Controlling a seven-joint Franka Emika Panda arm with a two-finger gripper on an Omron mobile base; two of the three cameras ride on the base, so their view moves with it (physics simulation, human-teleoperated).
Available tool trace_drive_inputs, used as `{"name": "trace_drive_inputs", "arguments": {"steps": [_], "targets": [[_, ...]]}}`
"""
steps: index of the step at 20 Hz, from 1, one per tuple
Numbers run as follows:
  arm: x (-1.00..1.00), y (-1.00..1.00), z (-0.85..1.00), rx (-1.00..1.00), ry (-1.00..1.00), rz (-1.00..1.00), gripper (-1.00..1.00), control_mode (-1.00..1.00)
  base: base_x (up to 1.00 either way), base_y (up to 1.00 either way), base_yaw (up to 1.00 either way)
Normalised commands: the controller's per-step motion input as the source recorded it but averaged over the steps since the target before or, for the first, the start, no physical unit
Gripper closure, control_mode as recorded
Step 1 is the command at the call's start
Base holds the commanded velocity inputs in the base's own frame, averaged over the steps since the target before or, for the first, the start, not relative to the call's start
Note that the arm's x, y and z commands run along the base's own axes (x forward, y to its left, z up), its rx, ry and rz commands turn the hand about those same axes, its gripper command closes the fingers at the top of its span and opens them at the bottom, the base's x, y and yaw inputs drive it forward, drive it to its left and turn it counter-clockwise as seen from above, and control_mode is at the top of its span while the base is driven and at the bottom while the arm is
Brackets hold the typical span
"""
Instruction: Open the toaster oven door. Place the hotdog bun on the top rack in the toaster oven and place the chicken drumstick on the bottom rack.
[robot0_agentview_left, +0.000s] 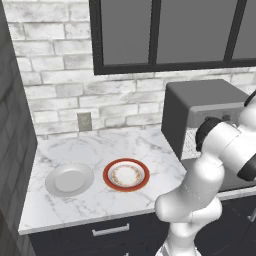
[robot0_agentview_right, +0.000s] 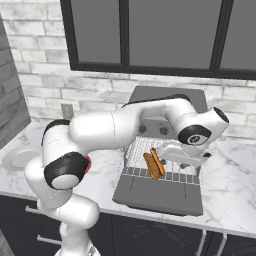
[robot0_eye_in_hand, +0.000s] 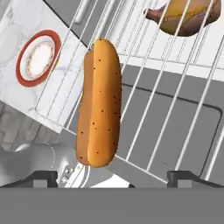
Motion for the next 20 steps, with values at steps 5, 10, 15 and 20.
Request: {"name": "trace_drive_inputs", "arguments": {"steps": [5, 10, 15, 20], "targets": [[-0.25, 0.33, -0.24, -0.41, 0.01, -0.28, -1.0, -1.0, 0.0, 0.0, 0.0], [-0.07, 0.39, -0.32, -0.35, 0.03, -0.31, -1.0, -1.0, 0.0, 0.0, 0.0], [-0.22, 0.1, -0.32, -0.27, 0.06, -0.26, -1.0, -1.0, 0.0, 0.0, 0.0], [-0.23, 0.02, -0.35, -0.09, 0.0, -0.23, -1.0, -1.0, 0.0, 0.0, 0.0]]}}
